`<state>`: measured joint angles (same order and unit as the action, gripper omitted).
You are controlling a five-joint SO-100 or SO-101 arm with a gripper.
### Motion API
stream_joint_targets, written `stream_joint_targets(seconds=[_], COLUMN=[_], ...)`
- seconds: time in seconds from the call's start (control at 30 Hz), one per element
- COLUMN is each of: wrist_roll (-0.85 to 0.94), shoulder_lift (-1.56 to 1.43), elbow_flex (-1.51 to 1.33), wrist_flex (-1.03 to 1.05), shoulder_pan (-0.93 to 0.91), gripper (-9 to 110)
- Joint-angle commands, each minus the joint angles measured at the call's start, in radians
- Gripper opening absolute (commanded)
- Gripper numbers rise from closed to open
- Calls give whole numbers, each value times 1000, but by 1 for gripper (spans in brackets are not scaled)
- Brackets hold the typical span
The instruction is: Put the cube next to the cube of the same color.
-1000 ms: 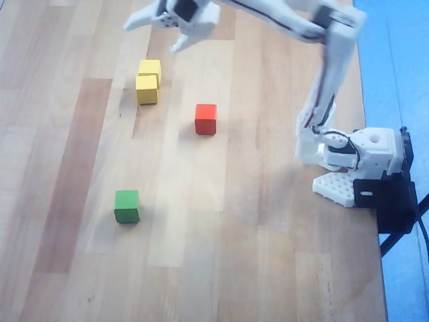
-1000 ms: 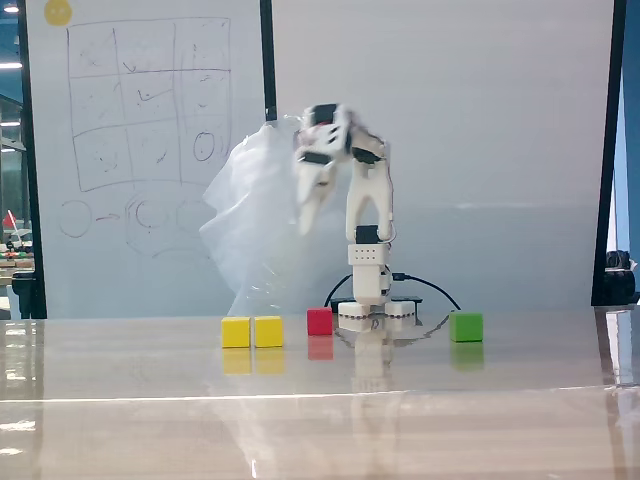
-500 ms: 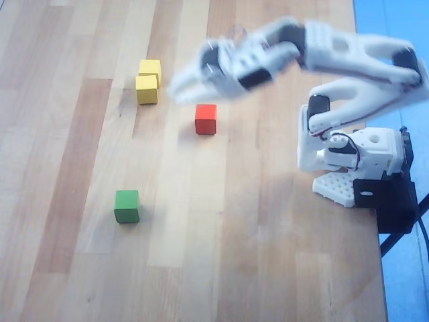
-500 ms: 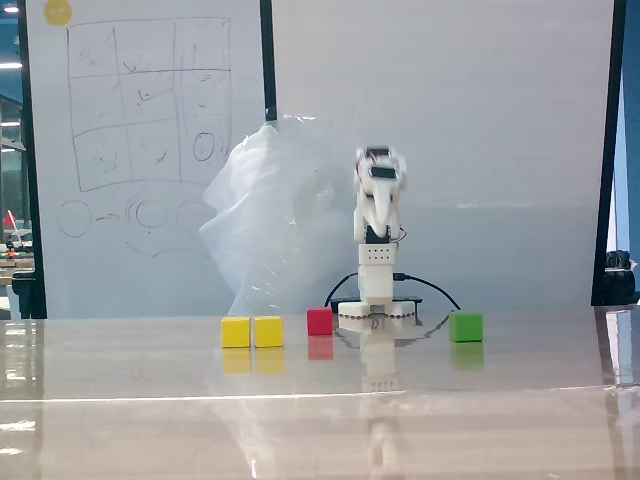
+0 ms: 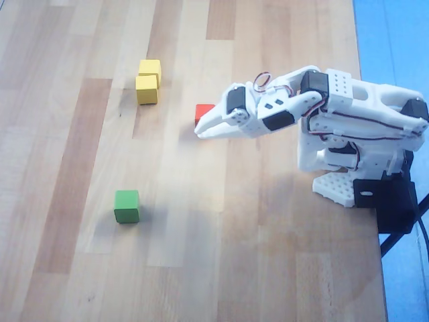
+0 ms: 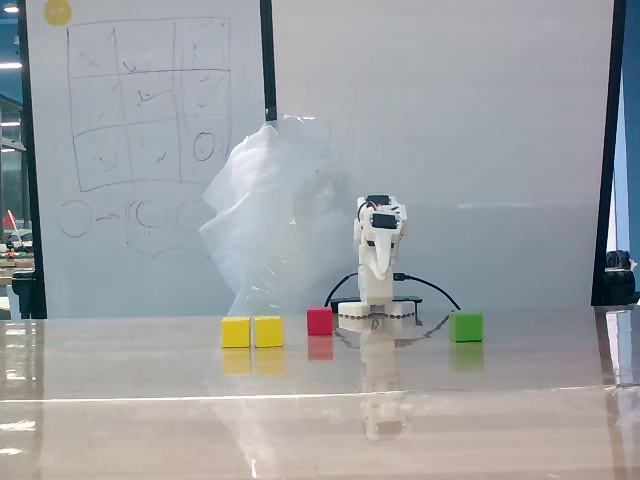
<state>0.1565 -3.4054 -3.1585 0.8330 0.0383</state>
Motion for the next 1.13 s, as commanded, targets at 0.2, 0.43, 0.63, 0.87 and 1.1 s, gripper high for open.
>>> stream_joint_targets(seconds=[0.2, 0.43, 0.63, 0.87, 1.1], wrist_roll=[-8, -12, -12, -11, -5], shoulder_lift=[-46, -46, -43, -43, -43], elbow_flex=[14, 15, 18, 18, 18], wrist_flex=[138, 140, 141, 141, 141], shoulder_pan=[-9, -9, -8, -6, -2], gripper=[0, 0, 0, 0, 0])
